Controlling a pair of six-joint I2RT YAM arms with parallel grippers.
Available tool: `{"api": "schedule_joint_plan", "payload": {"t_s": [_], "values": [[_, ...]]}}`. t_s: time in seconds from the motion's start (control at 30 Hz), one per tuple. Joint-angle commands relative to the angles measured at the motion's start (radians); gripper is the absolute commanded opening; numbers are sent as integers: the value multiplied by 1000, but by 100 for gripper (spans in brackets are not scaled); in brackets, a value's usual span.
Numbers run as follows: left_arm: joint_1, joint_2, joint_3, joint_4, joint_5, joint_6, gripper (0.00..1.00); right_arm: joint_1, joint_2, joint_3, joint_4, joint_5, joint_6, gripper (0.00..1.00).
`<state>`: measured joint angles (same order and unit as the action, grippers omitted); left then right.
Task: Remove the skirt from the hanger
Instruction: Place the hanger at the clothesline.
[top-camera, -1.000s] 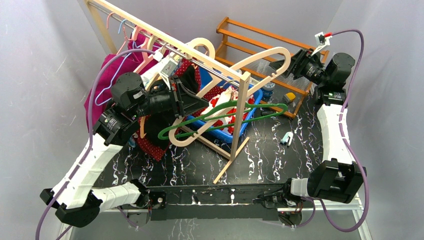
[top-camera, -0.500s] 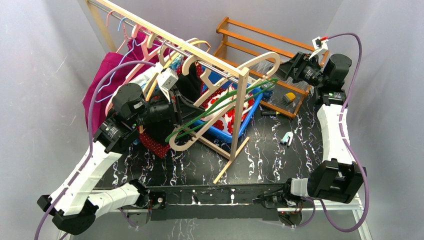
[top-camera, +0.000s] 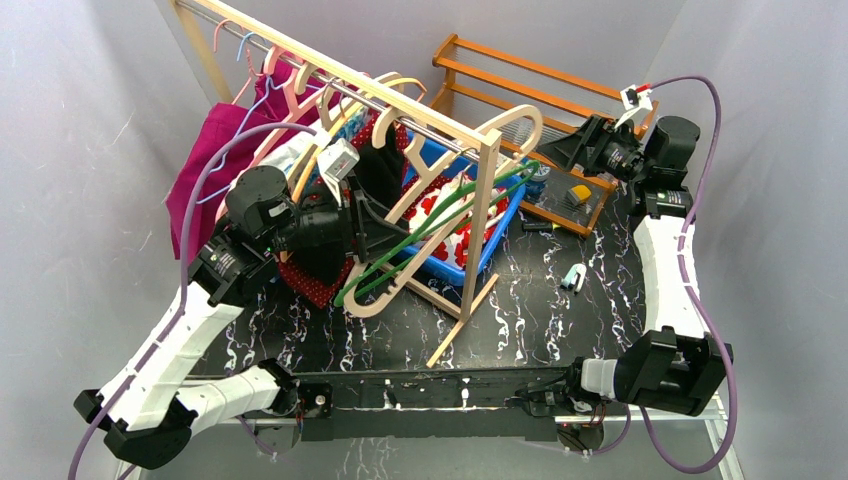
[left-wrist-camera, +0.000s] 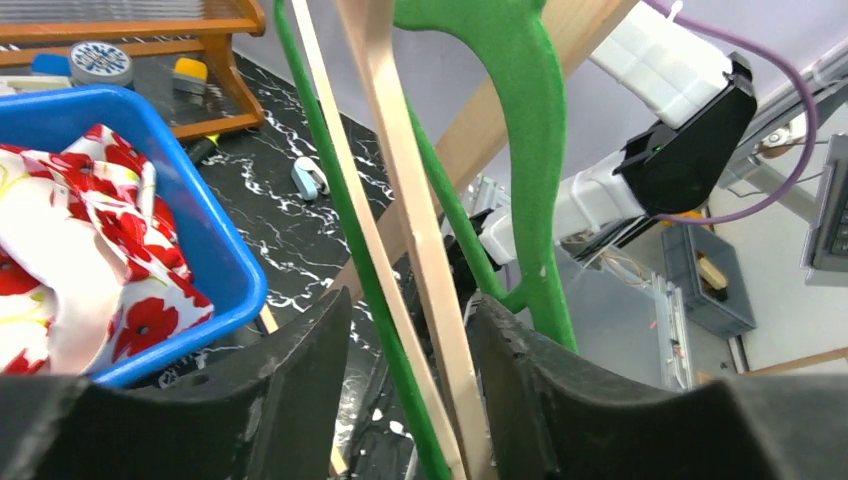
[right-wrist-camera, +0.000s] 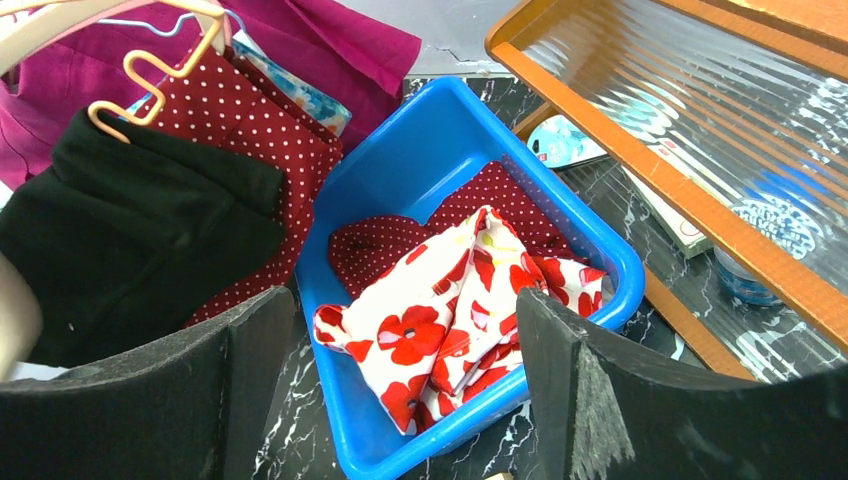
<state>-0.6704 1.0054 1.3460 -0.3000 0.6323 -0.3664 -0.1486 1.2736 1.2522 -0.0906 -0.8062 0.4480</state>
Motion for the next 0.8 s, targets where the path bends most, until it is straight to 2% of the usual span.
{"api": "schedule_joint_plan", "payload": {"t_s": [0.0, 0.03, 0.1, 0.2, 0.27, 0.3, 0.4, 0.5, 0.6, 0.67, 0.77], "values": [[-3, -51, 49, -30, 4, -63, 56, 0, -57, 19, 24, -7, -5, 90], [-3, -57, 51, -33, -14, -74, 61, -1, -58, 21, 25, -8, -3, 91], [-2, -60, 65, -44, -67, -109, 65, -1, -61, 21, 23, -10, 1, 91], [-3, -72, 70, -49, -224, -239, 74, 0, -65, 16, 18, -13, 2, 91], [-3, -77, 60, -17, -236, -309, 97, -1, -69, 9, 16, -12, 3, 91], [-4, -79, 60, -2, -234, -332, 98, 0, -70, 6, 15, -12, 3, 91], [-3, -70, 65, 29, -190, -358, 94, 0, -71, 8, 6, -14, 0, 91], [-3, -64, 90, -40, -211, -328, 94, -2, -77, 13, -10, -12, -11, 92], [-4, -82, 117, -126, -290, -280, 98, 0, -83, 2, -18, -8, -13, 94], [-3, -92, 143, -173, -337, -256, 98, 0, -91, 3, -65, 52, -31, 98], [-3, -102, 175, -223, -376, -243, 98, 0, -110, 25, -197, 256, -94, 98]]}}
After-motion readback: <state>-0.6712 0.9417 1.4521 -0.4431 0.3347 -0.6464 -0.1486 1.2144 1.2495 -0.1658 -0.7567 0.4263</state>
